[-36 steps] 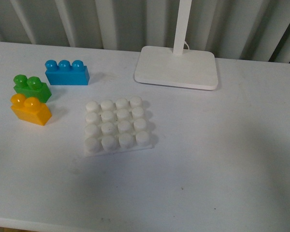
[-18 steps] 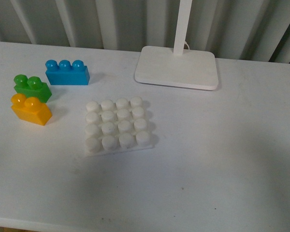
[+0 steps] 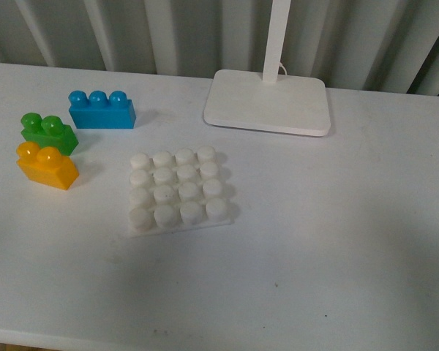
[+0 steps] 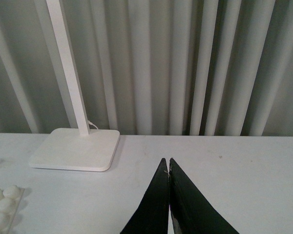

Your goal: Insert yellow block into base center

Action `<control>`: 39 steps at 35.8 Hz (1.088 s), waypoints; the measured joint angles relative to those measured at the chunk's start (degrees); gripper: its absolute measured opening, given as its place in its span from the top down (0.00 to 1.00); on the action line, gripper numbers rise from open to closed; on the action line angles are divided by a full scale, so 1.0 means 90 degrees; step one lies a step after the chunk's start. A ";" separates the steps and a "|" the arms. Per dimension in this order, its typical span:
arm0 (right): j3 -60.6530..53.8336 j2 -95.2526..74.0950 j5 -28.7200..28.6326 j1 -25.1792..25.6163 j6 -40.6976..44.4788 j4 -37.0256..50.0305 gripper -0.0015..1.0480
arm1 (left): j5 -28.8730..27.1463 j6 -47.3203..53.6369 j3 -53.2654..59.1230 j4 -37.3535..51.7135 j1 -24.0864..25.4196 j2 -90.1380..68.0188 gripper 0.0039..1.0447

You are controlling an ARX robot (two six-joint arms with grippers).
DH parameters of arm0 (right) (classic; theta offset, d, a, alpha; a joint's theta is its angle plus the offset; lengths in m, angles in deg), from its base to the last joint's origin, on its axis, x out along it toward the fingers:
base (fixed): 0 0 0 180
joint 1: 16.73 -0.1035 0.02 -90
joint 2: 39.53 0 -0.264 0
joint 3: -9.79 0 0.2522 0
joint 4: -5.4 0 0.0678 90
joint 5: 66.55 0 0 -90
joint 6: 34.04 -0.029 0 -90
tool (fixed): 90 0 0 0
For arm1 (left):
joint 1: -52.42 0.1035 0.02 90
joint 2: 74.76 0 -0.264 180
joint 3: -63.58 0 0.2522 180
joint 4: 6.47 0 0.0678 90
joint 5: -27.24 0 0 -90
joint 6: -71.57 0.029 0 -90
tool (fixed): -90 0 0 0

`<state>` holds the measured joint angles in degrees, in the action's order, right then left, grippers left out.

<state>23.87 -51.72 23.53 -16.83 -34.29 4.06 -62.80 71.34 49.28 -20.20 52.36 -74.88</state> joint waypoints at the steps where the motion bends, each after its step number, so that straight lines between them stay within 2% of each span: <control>1: 0.0000 0.0049 0.0000 0.0000 0.0000 -0.0056 0.99 | 0.0000 -0.0002 0.0000 0.0000 0.0000 0.0000 0.06; 5: 0.0000 0.0279 0.0000 0.0000 0.0000 -0.0287 0.99 | -0.0002 -0.0002 0.0000 0.0000 0.0000 0.0000 0.06; 9: 0.0002 0.1122 -0.0005 0.0000 0.0005 -0.1321 0.99 | -0.0002 -0.0002 0.0000 0.0000 0.0000 0.0000 0.06; 16: 0.0002 0.1321 -0.0005 0.0000 0.0012 -0.1370 0.99 | -0.0002 0.0000 0.0000 0.0000 0.0000 0.0000 0.06; 19: 0.0002 0.1324 -0.0007 0.0000 0.0015 -0.1370 0.88 | -0.0002 -0.0002 0.0000 0.0000 0.0000 0.0000 0.06; 23: 0.0002 0.1326 -0.0005 0.0000 0.0012 -0.1370 0.66 | 0.0032 -0.0032 -0.0005 -0.0015 0.0007 -0.0012 0.06; 24: 0.0002 0.1326 -0.0005 0.0000 0.0015 -0.1370 0.61 | 0.0503 -0.0362 -0.0223 -0.0583 0.0080 -0.0279 0.06; 26: 0.0002 0.1326 -0.0005 0.0002 0.0015 -0.1370 0.50 | 0.0942 -0.1049 -0.0614 -0.1353 0.0044 -0.1066 0.06; 27: 0.0002 0.1328 -0.0022 0.0000 0.0015 -0.1370 0.45 | 0.1049 -0.1486 -0.0733 -0.1362 -0.0058 -0.1717 0.06; 32: 0.0002 0.1326 -0.0017 0.0000 0.0015 -0.1372 0.23 | 0.1052 -0.1848 -0.0746 -0.0083 -0.0321 -0.3551 0.06; 35: 0.0002 0.1326 -0.0017 0.0002 0.0007 -0.1370 0.07 | 0.1027 -0.1800 -0.0758 0.1435 -0.0430 -0.5161 0.06; 39: 0.0002 0.1326 -0.0017 0.0000 0.0010 -0.1372 0.09 | 0.1124 -0.1474 -0.0986 0.3378 -0.0554 -0.7461 0.06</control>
<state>23.89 -39.79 23.38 -16.83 -34.21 -8.29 -52.68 58.07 40.41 10.20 47.38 -142.02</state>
